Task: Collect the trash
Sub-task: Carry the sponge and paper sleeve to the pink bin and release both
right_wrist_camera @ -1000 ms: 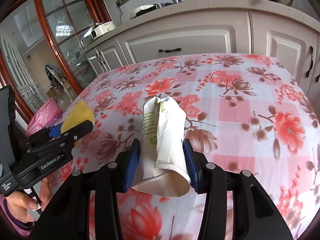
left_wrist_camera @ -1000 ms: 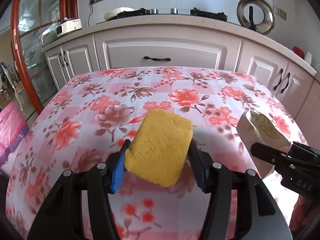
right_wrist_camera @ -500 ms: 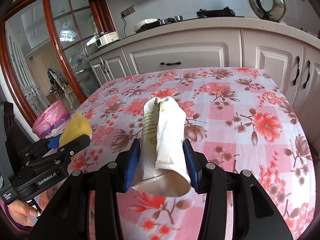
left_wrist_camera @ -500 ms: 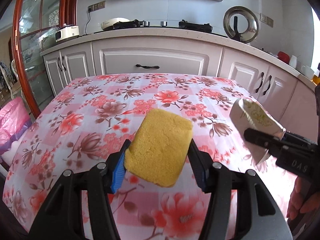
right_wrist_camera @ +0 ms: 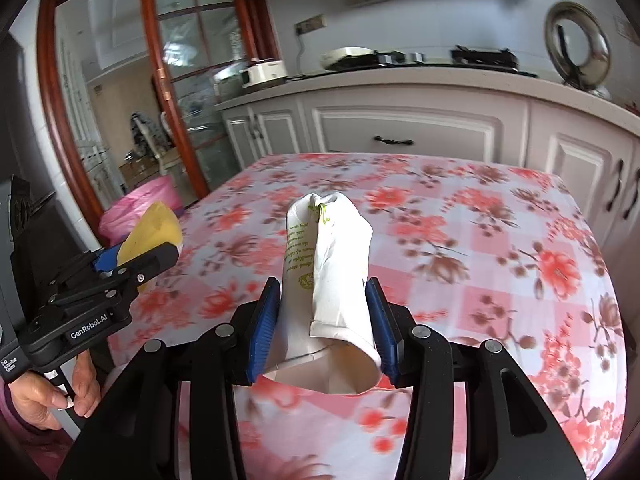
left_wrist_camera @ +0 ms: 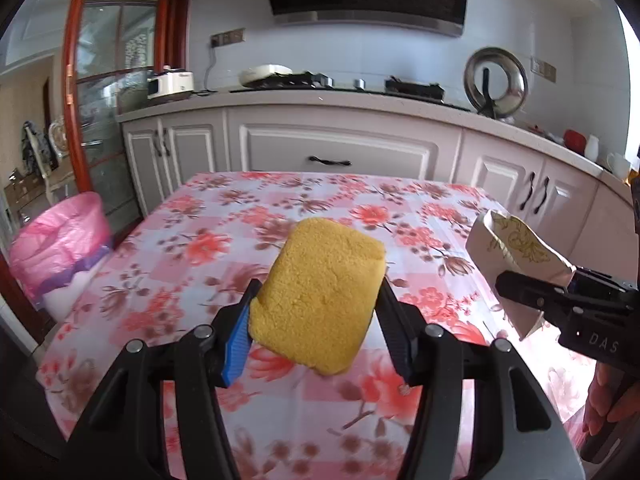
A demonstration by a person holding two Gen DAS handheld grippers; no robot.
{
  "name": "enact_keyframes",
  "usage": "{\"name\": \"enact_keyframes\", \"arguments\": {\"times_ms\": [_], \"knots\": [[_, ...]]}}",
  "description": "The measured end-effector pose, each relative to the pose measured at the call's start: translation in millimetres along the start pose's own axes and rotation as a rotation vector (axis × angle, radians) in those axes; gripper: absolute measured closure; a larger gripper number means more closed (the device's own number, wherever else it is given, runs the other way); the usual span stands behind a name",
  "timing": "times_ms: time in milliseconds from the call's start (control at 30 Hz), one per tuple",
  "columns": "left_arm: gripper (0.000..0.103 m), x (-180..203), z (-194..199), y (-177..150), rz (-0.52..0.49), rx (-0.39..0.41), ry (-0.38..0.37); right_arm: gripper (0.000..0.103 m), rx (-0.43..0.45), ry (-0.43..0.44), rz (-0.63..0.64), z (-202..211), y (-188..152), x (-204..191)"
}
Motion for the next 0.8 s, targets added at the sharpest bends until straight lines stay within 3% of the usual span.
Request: {"name": "enact_keyframes", "arguments": {"times_ms": [233, 800], "knots": [[0.048, -37, 45, -1, 0.005, 0.066, 0.076, 0.06, -0.004, 0.101, 0.11, -8, 18, -72], [0.048, -194, 87, -6, 0.221, 0.094, 0.293, 0.06, -0.047, 0.276, 0.265, -65, 64, -211]]}}
Point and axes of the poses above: each gripper's, at about its wrist camera, not at the fingertips, and z roughly against the way its jaws point, x to its right, y to its top, the point moved 9 cm from there along -z, roughly the way its jaws point, and after that the axes turned 8 degrees about -x, right-handed, at the moved point
